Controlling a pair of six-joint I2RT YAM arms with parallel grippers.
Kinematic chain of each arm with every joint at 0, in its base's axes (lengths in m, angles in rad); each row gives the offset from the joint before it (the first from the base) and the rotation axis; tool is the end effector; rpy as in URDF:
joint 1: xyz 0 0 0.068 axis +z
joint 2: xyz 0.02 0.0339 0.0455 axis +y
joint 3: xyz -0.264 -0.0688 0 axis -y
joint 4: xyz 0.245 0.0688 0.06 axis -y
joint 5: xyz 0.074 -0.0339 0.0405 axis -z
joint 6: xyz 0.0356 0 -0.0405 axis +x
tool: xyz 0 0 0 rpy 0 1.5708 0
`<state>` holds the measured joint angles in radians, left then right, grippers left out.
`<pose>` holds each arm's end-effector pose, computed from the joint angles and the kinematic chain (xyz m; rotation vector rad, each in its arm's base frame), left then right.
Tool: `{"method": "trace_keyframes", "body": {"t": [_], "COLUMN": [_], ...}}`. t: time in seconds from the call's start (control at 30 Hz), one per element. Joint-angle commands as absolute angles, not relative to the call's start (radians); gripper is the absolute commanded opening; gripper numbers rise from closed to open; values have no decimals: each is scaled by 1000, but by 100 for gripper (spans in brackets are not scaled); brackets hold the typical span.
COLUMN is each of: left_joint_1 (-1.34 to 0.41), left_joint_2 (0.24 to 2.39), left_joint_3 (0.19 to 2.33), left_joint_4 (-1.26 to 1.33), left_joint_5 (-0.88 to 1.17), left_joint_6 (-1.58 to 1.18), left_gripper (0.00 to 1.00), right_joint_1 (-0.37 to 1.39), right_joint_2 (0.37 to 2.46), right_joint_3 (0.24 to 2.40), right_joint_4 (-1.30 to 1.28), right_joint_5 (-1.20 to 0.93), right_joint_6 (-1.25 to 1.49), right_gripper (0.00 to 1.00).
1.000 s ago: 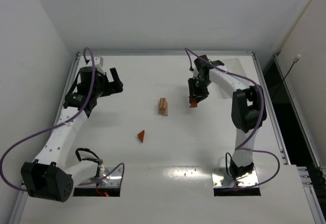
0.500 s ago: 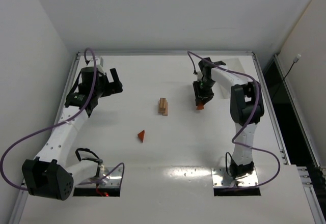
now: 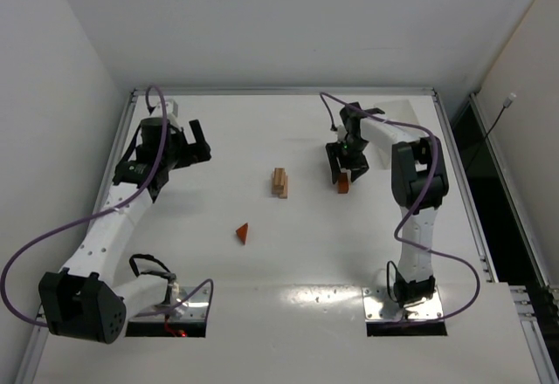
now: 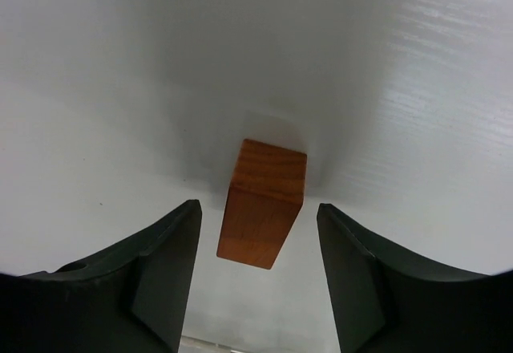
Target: Build the wood block tower
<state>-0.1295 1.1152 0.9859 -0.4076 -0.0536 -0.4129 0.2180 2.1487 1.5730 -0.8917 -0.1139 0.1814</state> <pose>0.2468 -0.0302 0.3224 -0.3311 2.0923 -0.2679 0.4030 0.0934 0.1428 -0.0649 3.0556 0.2022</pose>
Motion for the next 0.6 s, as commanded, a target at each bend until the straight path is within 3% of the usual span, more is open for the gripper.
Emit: {"method": "trace_keyframes", "body": {"t": [0.0,0.17,0.57], "left_joint_1": [-127,-127,-127], "left_joint_2": [1088,1065,1046], "left_joint_3": [965,945,927], "left_joint_4": [-373,-364,-364], "left_joint_5": [-64,-55,-69], "left_joint_6": [-425,-425,-425], "left_gripper": [100,100,100], "right_joint_1": [213,233,264], "right_joint_2": [2074,1953,1528], "right_joint_3": [1579,1507,968], "right_joint_4": [-832,-758,-405], "right_joint_5": [-104,-89,41], "right_joint_6": [170,170,247], "right_gripper": [57,56,53]}}
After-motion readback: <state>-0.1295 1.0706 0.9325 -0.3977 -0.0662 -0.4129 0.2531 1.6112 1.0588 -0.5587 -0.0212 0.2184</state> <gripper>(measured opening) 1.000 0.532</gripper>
